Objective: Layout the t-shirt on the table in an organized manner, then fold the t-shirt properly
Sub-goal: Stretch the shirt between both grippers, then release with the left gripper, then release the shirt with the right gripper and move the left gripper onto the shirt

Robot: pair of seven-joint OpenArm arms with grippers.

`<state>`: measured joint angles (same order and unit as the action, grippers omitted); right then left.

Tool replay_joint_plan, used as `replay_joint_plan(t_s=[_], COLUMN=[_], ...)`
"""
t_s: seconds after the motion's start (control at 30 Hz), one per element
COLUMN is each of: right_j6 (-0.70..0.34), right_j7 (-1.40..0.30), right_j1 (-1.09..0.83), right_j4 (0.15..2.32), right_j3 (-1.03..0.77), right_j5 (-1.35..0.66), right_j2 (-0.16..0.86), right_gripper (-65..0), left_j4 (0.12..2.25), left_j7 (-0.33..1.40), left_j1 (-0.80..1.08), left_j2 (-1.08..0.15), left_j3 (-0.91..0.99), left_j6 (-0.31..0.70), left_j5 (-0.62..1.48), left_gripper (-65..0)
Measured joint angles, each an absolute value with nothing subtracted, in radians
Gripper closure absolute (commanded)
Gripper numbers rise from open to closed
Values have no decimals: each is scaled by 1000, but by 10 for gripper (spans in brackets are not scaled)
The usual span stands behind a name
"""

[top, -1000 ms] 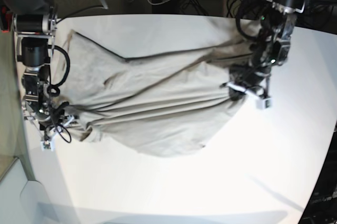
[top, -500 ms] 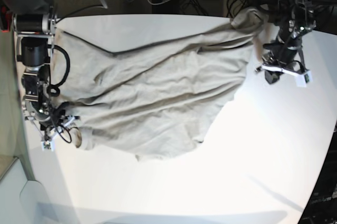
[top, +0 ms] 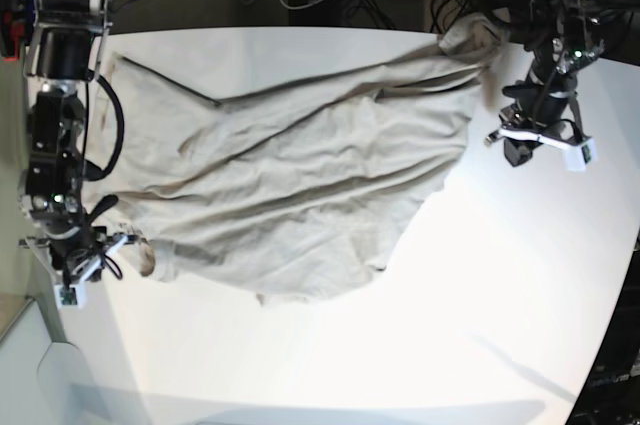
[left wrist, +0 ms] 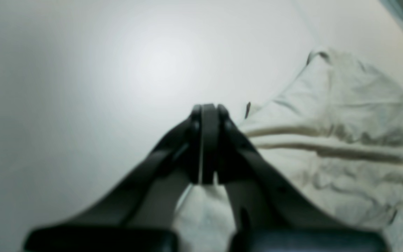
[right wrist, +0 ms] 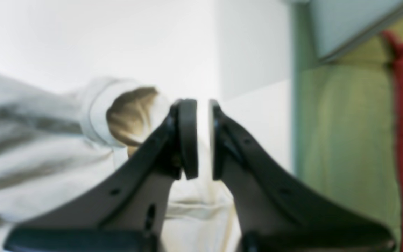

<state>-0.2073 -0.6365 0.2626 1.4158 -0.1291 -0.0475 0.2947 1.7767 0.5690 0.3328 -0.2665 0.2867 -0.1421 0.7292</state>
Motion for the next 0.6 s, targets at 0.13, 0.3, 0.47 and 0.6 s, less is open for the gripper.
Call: replay_joint_plan(t_s=[0.13,0.3,0.47,0.6], right_j6=[-281,-301,-302,-302], right_j7=[-735,-767,-777,-773], right_j1=[183,112,37,-2], right_j4=[1528,1587,1586,1586], right_j3=[-130,-123,-126,-129], right_j5=[-49,-54,-47,-47], right_j2=[217,153,149,152], right_gripper=[-173,-196,-196,-196], left_j4=[1700,1649,1641,1632], left_j7=[736,839,838,844], left_j1=[217,129,60,14], left_j2=[-263,-260,-252,-194], left_j3=[286,287,282,280], left_j6=[-142,-142,-142,-142], left_j5=[728,723,722,713], left_gripper=[-105,-261,-302,-300])
